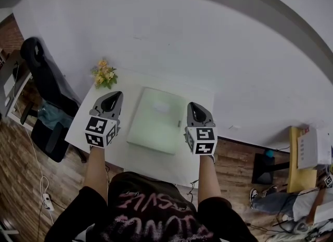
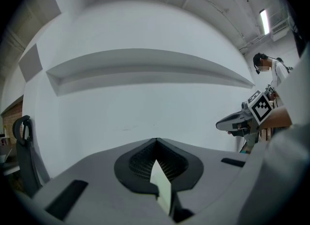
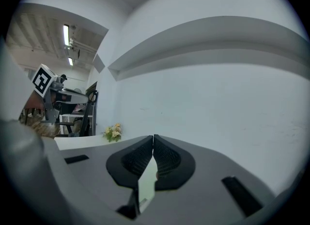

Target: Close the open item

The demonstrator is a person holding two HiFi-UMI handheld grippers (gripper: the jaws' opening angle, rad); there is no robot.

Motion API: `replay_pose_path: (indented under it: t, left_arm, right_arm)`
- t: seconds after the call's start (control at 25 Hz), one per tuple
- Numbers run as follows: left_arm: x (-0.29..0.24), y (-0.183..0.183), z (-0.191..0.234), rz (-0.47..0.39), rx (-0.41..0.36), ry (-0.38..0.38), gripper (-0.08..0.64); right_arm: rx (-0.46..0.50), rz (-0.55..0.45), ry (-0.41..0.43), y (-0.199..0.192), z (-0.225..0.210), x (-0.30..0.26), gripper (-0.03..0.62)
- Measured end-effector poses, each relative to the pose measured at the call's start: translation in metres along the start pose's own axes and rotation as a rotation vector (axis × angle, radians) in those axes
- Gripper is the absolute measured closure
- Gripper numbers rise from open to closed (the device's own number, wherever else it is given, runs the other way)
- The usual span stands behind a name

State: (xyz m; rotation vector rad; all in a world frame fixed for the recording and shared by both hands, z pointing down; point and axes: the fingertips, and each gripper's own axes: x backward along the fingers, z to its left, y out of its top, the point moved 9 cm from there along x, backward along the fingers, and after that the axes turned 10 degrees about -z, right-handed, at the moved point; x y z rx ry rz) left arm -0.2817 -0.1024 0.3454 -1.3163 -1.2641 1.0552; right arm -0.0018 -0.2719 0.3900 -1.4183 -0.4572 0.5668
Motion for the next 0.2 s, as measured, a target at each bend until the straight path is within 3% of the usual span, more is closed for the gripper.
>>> replay_pose_path:
  t: [0.2]
  left_arm:
    - [-0.0012, 0.001, -0.0065, -0.01, -0.005, 0.0, 0.546]
  right_arm:
    - [-0.001, -0.013, 0.002, 0.0021, -0.0028, 0.0037, 0.569]
